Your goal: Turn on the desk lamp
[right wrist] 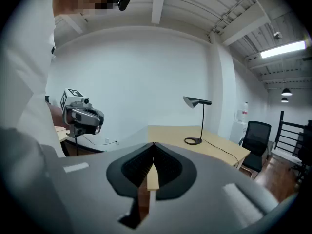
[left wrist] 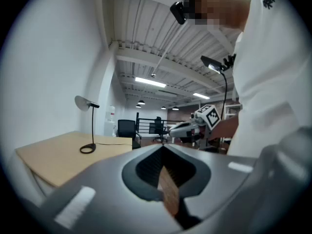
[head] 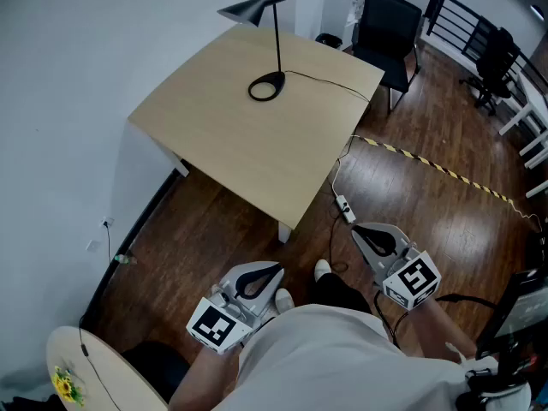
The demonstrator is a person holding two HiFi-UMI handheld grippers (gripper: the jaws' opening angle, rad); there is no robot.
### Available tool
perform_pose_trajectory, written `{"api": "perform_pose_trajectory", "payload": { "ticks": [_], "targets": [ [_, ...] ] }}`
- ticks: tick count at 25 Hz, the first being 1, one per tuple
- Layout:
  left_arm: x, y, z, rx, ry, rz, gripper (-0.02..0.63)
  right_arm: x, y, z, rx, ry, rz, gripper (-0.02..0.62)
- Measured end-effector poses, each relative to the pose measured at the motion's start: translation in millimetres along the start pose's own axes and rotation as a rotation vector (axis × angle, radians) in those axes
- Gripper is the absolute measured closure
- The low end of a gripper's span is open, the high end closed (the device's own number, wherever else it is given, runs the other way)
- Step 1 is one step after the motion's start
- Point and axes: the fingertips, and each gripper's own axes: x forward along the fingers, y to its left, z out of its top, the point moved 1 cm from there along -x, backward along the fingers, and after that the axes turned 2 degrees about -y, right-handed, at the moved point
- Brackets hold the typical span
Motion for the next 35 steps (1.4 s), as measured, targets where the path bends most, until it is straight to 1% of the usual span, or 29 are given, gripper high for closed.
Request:
{"api": "perform_pose_trajectory", "payload": {
  "ticks": [3, 5, 8, 10, 14, 18, 22, 27, 32, 35],
  "targets": [
    [-3, 11, 3, 0.011, -0.006, 0.014, 0.591, 28, -11, -3, -0.001, 0.012, 0.01, 0.592],
    [5, 34, 0, 0.003, -0.002, 0.036, 0.591, 59, -32, -9, -0.003, 0.017, 0.029, 0.592],
    [23, 79, -2, -0.012, 0.008, 0.11, 0.591, 116, -74, -24, -0.003, 0.032, 0.069, 0.592],
    [35, 103, 1, -0.013, 0.018, 0.159, 0.591, 151, -102, -32, -0.023, 0.047, 0.093, 0.592],
    [43, 121, 12, -0.028, 0.027, 0.24, 0.591, 204, -134, -39, -0.079, 0.071, 0.137, 0.592],
    [79, 162, 25, -0.059, 0.04, 0.316, 0.591, 281, -203, -50, -0.111, 0.104, 0.17, 0.592],
    [100, 187, 31, -0.077, 0.047, 0.382, 0.591, 346, -258, -67, -0.14, 0.131, 0.169, 0.592],
    [118, 210, 31, -0.114, 0.075, 0.469, 0.591, 423, -311, -100, -0.156, 0.181, 0.162, 0.592],
    [130, 236, 29, -0.132, 0.093, 0.528, 0.591, 498, -343, -128, -0.168, 0.219, 0.159, 0.592],
    [128, 238, 33, -0.145, 0.11, 0.549, 0.591, 525, -357, -128, -0.156, 0.24, 0.136, 0.592]
  ]
}}
